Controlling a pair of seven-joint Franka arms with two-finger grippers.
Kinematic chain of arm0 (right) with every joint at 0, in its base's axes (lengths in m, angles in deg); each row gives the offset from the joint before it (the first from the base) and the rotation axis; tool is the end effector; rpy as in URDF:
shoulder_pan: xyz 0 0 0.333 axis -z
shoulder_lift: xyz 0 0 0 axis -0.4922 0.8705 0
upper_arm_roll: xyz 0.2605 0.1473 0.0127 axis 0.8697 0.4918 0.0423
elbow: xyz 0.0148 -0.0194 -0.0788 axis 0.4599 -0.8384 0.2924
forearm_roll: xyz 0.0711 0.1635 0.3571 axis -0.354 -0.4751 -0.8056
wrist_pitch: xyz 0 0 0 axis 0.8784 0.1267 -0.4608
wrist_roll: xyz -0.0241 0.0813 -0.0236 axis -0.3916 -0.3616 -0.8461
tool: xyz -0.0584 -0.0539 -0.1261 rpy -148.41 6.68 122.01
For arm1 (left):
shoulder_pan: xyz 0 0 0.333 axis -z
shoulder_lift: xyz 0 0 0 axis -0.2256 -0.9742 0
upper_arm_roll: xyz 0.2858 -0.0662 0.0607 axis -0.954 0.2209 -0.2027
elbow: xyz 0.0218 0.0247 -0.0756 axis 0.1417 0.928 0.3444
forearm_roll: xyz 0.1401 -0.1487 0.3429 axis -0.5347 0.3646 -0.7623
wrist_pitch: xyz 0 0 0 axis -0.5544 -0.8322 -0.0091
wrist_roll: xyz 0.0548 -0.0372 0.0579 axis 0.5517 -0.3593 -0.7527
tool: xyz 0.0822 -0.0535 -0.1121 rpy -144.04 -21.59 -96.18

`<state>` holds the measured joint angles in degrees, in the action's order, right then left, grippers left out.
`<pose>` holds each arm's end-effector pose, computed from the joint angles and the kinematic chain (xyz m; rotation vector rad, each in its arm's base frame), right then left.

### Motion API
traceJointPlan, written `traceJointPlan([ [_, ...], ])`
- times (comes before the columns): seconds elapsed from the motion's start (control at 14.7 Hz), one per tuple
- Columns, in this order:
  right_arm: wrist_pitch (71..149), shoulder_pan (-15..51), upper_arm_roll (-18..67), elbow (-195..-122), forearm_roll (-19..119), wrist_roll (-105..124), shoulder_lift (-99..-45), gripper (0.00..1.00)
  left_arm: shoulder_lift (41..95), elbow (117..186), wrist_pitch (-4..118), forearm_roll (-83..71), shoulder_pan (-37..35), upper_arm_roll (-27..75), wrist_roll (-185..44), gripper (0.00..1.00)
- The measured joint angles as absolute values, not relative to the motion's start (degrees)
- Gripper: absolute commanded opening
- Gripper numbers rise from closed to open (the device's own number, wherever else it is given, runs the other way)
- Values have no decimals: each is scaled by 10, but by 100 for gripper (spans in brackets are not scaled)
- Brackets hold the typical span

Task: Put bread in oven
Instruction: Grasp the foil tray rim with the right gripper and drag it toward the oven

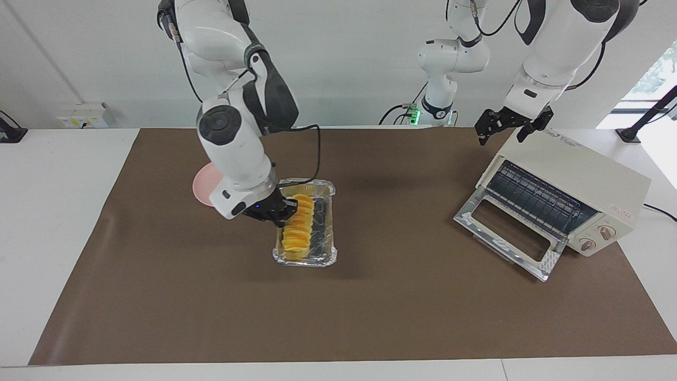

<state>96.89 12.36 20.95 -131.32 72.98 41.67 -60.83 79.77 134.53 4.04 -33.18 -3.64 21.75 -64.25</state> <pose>0.6484 0.2591 0.4090 -2.9831 0.1373 0.0684 0.5315 -0.0942 0.5517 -3.0891 0.0400 0.1429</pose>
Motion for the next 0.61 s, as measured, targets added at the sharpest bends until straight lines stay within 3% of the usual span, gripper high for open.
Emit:
traceJointPlan([
  [0.27, 1025, 51, 209, -1323, 726, 498, -592, 0, 798, 1345, 40, -332, -36, 218, -642, 100],
  [0.61, 1152, 14, 209, -1405, 726, 505, -568, 0, 798, 1345, 40, -332, -36, 218, -642, 100],
])
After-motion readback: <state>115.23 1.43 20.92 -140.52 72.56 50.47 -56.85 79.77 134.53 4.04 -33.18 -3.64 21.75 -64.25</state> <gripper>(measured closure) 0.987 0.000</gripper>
